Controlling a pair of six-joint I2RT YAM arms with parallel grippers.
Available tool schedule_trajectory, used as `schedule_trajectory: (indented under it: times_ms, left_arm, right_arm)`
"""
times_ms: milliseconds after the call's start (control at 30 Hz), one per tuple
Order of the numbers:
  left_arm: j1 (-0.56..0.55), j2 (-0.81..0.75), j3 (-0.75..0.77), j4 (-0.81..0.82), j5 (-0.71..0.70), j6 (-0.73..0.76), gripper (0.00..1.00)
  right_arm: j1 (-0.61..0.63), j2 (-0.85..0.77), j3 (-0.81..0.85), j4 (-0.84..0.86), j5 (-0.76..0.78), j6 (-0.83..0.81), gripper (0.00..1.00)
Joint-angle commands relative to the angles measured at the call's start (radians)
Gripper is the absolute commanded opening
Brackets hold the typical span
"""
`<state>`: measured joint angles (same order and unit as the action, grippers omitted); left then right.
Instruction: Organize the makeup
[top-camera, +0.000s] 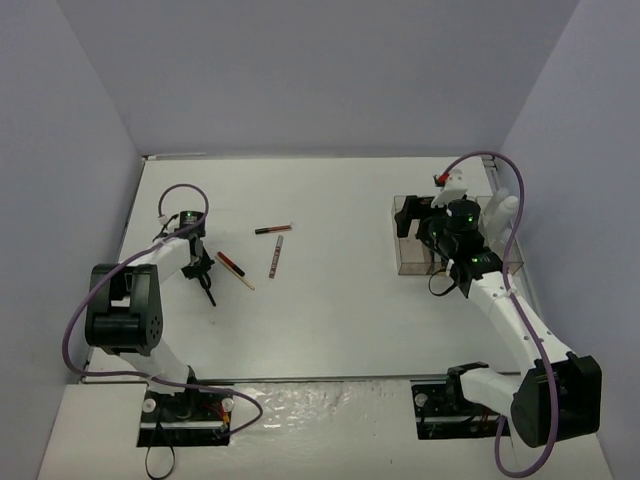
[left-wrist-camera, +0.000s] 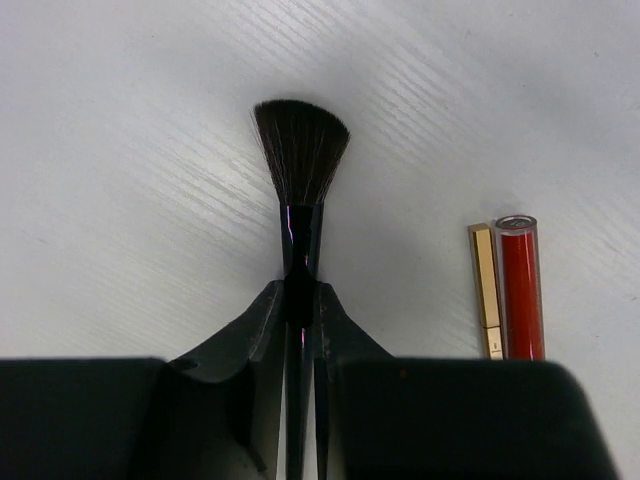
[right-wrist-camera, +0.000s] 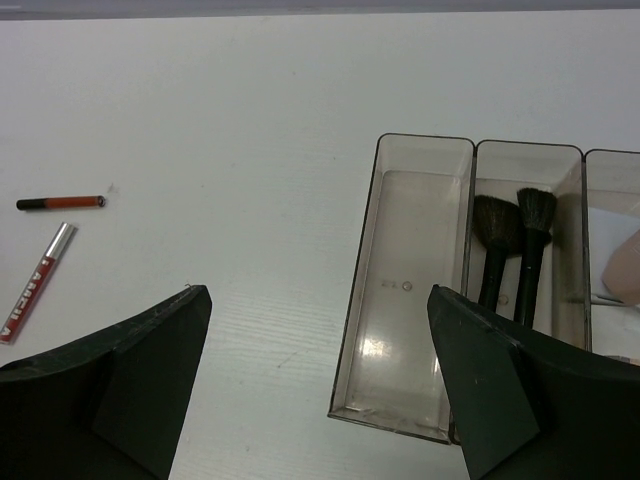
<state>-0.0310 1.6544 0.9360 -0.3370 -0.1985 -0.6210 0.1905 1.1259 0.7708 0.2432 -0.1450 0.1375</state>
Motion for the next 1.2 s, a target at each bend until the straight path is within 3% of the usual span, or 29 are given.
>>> schedule_trajectory:
  times_ms: [0, 200, 400, 567, 700, 1167]
  left_arm:
    - [0.016, 0.001, -0.059, -0.017, 0.045, -0.027, 0.0]
    - [0.011, -0.222, -0.104, 0.034, 0.176, -0.074, 0.0]
    - [-0.035, -0.498, -0.169, 0.199, 0.349, -0.218, 0.0]
    - [-0.181, -0.615, -0.16, 0.302, 0.335, -0.29, 0.0]
    - [-0.276, -0.656, -0.123, 0.343, 0.319, -0.299, 0.0]
    - [-0.329, -0.73, -0.118, 0.416, 0.303, -0.282, 0.0]
  right_arm:
    - [0.005, 0.001, 0.039, 0.057, -0.084, -0.001, 0.87]
    - [0.101, 0.036, 0.07, 0.075, -0.301, 0.004, 0.86]
    - [0.403, 0.122, 0.09, 0.221, -0.299, 0.083, 0.86]
    - [0.619, 0.239, 0.174, 0.329, -0.269, 0.141, 0.85]
    - [0.719, 0.336, 0.254, 0.386, -0.261, 0.168, 0.85]
    - [0.79, 0.495, 0.426, 0.253, -0.072, 0.121, 0.73]
